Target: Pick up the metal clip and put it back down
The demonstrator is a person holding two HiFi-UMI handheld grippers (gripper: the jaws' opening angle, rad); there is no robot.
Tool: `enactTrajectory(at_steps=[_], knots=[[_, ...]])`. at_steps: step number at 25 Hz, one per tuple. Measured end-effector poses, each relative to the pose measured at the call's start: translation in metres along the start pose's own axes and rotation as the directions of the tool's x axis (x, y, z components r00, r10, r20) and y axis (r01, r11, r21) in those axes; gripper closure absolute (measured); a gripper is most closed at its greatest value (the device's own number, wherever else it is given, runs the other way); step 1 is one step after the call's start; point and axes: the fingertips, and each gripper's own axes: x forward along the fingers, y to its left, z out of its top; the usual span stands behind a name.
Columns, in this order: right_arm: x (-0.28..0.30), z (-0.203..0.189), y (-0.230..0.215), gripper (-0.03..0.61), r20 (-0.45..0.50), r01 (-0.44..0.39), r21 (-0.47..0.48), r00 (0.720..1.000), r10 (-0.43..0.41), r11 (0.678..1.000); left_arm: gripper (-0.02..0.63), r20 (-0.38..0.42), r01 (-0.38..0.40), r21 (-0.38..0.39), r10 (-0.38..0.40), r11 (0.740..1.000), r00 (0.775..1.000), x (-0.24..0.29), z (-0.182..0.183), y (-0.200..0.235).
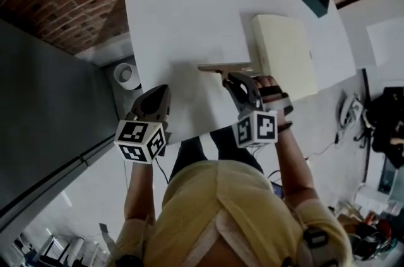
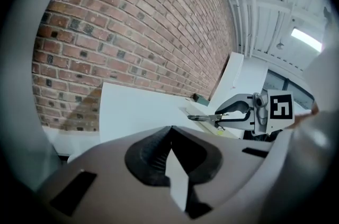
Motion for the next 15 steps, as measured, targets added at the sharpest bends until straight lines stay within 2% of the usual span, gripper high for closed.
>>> enactTrajectory(at_steps=[6, 15], knots=[[-0.012, -0.016, -0.016, 0.500, -0.025, 0.029, 0.032, 0.999, -0.028, 0.999, 0.611, 0.005, 0.021, 0.021, -0.021, 1.000, 1.000, 0.011, 0.015, -0.016], [-0.012, -0.032, -0.033, 0.500, 0.016, 0.058, 0.097, 0.998, -0.060, 0.994, 0.611, 0.005, -0.001, 0.082, 0.000, 0.997, 1.000, 0.028, 0.033, -0.037]])
